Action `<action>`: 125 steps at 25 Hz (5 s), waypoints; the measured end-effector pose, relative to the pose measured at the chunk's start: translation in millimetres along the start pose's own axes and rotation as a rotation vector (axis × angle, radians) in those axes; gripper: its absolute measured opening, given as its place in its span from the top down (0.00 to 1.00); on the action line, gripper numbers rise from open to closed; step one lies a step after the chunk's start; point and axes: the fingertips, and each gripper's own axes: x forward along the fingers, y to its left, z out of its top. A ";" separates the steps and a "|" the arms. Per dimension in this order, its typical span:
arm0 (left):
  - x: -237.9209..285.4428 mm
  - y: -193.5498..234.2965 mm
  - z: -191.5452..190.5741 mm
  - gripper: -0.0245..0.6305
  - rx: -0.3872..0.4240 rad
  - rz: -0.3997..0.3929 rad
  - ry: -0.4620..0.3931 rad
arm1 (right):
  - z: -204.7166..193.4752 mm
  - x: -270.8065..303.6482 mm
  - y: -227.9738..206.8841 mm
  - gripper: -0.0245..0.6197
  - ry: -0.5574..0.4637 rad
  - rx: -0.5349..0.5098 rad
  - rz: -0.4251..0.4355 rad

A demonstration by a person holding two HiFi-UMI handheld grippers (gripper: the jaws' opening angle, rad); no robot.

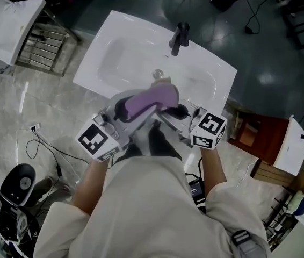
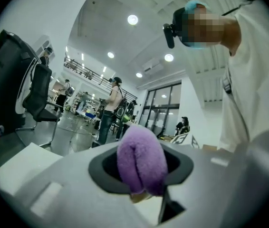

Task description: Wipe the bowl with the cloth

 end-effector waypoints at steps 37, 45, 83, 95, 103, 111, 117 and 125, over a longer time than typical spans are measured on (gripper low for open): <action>50.7 -91.2 37.6 0.77 0.068 -0.316 0.087 | 43.0 -96.5 161.4 0.90 -0.156 -0.254 -0.101; 43.5 -85.1 4.4 0.77 0.076 -0.368 0.143 | 64.0 -118.9 160.5 0.94 -0.329 -0.208 -0.035; 25.8 -140.5 7.4 0.77 0.227 -0.611 0.128 | 49.1 -129.9 61.7 0.94 -0.223 -0.083 -0.403; 45.3 -122.9 21.9 0.77 0.216 -0.495 0.074 | 7.7 -93.2 74.6 0.93 0.040 -0.175 -0.388; 61.1 -90.7 27.4 0.77 0.184 -0.327 0.063 | 15.0 -90.7 113.4 0.92 -0.057 -0.189 -0.180; 59.6 -79.0 14.5 0.77 0.136 -0.302 0.073 | 24.5 -105.1 136.3 0.92 -0.156 -0.184 -0.061; 55.6 -70.3 6.2 0.77 0.128 -0.303 0.103 | 41.6 -116.5 146.9 0.91 -0.270 -0.162 0.009; 49.4 -71.0 -8.5 0.78 0.141 -0.317 0.146 | 78.8 -138.1 143.4 0.94 -0.507 -0.100 0.045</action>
